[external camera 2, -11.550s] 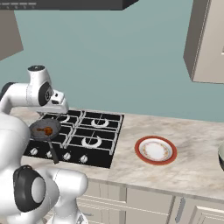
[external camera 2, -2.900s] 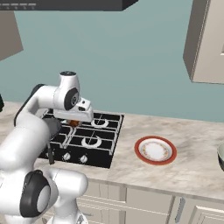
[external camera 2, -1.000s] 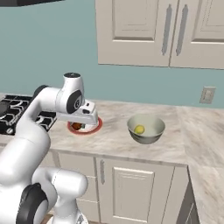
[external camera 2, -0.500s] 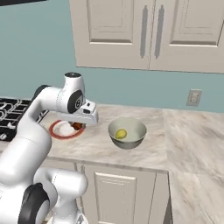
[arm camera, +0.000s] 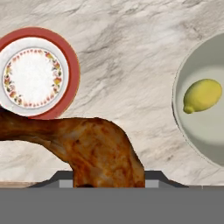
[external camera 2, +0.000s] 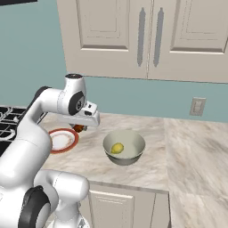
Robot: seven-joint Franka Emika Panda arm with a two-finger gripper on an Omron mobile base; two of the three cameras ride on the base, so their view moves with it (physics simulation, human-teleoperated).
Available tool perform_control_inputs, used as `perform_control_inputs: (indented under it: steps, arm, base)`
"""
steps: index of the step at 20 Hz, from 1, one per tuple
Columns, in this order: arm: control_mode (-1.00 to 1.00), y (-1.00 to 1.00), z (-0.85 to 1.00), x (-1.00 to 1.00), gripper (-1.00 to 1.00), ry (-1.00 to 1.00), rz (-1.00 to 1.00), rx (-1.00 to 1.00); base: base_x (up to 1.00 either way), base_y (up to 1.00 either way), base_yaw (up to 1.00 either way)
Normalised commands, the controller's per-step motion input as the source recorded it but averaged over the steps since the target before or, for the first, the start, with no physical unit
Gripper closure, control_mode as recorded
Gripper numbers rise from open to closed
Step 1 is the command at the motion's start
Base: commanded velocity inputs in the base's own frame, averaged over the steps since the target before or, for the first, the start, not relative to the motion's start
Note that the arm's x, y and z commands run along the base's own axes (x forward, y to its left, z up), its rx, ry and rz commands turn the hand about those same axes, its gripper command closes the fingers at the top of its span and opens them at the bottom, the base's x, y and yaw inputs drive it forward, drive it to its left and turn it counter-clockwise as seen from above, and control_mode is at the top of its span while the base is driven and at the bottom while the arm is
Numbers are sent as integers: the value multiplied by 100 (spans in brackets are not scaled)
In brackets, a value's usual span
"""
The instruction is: Place the chicken drumstick on the plate and place the lemon on the same plate.
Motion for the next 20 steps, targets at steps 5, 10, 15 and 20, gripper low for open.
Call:
perform_control_inputs:
  steps: [5, 10, 15, 20]
  arm:
    - [100, 0, 0, 0, 100, 0, 0, 0]
    - [100, 0, 0, 0, 100, 0, 0, 0]
    - [-100, 0, 0, 3, 100, 0, 0, 0]
    - [-100, 39, -10, 7, 100, 1, 0, 0]
  base:
    - [42, -34, 2]
    - [36, -30, 2]
    - [26, -15, 2]
    - [0, 0, 0]
